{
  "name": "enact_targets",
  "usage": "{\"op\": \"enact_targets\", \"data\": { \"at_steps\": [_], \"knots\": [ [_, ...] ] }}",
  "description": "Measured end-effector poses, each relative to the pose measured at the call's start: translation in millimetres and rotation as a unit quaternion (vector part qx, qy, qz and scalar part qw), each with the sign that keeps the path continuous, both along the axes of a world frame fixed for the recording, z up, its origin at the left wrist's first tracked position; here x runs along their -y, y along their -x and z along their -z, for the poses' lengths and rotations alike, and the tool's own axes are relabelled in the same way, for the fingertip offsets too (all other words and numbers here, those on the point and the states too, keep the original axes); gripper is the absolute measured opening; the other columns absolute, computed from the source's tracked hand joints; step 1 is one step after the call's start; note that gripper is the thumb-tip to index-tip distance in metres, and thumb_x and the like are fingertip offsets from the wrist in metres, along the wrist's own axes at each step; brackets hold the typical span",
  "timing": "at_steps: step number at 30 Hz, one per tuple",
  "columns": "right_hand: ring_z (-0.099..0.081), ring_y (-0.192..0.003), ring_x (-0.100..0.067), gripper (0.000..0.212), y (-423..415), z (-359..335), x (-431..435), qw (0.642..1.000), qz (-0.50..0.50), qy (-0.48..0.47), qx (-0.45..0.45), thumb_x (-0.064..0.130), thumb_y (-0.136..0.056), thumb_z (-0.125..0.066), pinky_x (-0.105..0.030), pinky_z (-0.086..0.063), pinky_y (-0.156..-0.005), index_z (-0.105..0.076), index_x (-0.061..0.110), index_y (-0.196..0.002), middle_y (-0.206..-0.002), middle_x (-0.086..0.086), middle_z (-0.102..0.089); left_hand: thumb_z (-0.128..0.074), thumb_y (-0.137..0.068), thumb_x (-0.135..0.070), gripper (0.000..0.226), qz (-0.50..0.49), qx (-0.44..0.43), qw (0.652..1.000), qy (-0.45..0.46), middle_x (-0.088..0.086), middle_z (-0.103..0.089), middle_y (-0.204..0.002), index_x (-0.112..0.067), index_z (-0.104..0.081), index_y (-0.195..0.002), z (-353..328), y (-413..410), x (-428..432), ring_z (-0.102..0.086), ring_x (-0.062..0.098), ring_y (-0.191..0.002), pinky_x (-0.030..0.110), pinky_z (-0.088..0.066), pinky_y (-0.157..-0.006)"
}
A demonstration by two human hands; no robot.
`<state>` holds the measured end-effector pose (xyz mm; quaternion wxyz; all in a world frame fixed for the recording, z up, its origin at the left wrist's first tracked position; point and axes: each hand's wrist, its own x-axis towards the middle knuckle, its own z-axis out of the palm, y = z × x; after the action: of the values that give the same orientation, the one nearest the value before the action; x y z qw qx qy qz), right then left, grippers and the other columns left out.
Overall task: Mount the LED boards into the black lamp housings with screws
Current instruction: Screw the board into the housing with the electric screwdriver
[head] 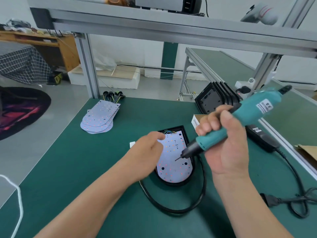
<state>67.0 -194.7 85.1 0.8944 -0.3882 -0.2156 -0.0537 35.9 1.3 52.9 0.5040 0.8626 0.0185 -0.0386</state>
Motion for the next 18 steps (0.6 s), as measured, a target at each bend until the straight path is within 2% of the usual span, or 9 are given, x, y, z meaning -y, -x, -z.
{"op": "enact_targets", "data": {
  "at_steps": [2,4,7,10,15,18],
  "knots": [
    [-0.047,-0.065,-0.012,0.008,-6,0,6,0.997,0.012,-0.060,-0.053,0.018,-0.101,-0.052,-0.024,-0.046,-0.064,-0.058,0.019,-0.095,-0.070,0.005,-0.045,-0.039,-0.102,-0.004,0.036,-0.042,-0.046,0.980,0.186,-0.002,-0.054,-0.077,-0.012,-0.066,-0.124,-7,-2,-3,-0.040,0.016,-0.061,0.029,-0.038,-0.056],
    [-0.047,-0.067,-0.012,0.012,-11,1,10,0.990,0.026,-0.102,-0.090,0.019,-0.103,-0.052,-0.024,-0.046,-0.066,-0.059,0.018,-0.094,-0.072,0.006,-0.045,-0.040,-0.102,0.001,0.031,-0.040,-0.075,0.949,0.303,0.002,-0.058,-0.075,-0.005,-0.064,-0.120,-14,1,-3,-0.037,0.014,-0.056,0.026,-0.035,-0.050],
    [-0.047,-0.068,-0.013,0.012,-14,2,13,0.985,0.044,-0.129,-0.110,0.017,-0.103,-0.054,-0.025,-0.047,-0.067,-0.059,0.017,-0.092,-0.074,0.005,-0.044,-0.047,-0.111,-0.010,0.012,-0.006,-0.094,0.937,0.337,0.004,-0.064,-0.077,-0.005,-0.057,-0.112,-13,7,4,-0.037,0.011,-0.054,0.022,-0.035,-0.047],
    [-0.049,-0.068,-0.013,0.014,-15,1,15,0.980,0.055,-0.150,-0.116,0.017,-0.103,-0.056,-0.026,-0.048,-0.066,-0.060,0.017,-0.089,-0.074,0.005,-0.044,-0.056,-0.110,-0.018,0.013,0.004,-0.110,0.926,0.360,0.006,-0.065,-0.077,-0.007,-0.056,-0.103,-6,7,9,-0.035,0.011,-0.053,0.020,-0.032,-0.046],
    [-0.050,-0.068,-0.014,0.014,-15,-1,17,0.976,0.069,-0.169,-0.121,0.016,-0.102,-0.058,-0.026,-0.048,-0.067,-0.060,0.016,-0.089,-0.075,0.004,-0.045,-0.079,-0.084,-0.034,0.024,0.040,-0.136,0.887,0.439,0.005,-0.060,-0.075,-0.010,-0.078,-0.088,2,7,13,-0.032,0.008,-0.052,0.017,-0.029,-0.041],
    [-0.051,-0.067,-0.014,0.014,-14,-2,16,0.976,0.065,-0.171,-0.117,0.016,-0.103,-0.058,-0.027,-0.049,-0.066,-0.061,0.016,-0.089,-0.074,0.003,-0.045,-0.078,-0.085,-0.031,0.023,0.052,-0.156,0.867,0.470,0.004,-0.062,-0.080,-0.010,-0.083,-0.091,6,6,14,-0.037,0.008,-0.056,0.016,-0.031,-0.042]
  ]
}}
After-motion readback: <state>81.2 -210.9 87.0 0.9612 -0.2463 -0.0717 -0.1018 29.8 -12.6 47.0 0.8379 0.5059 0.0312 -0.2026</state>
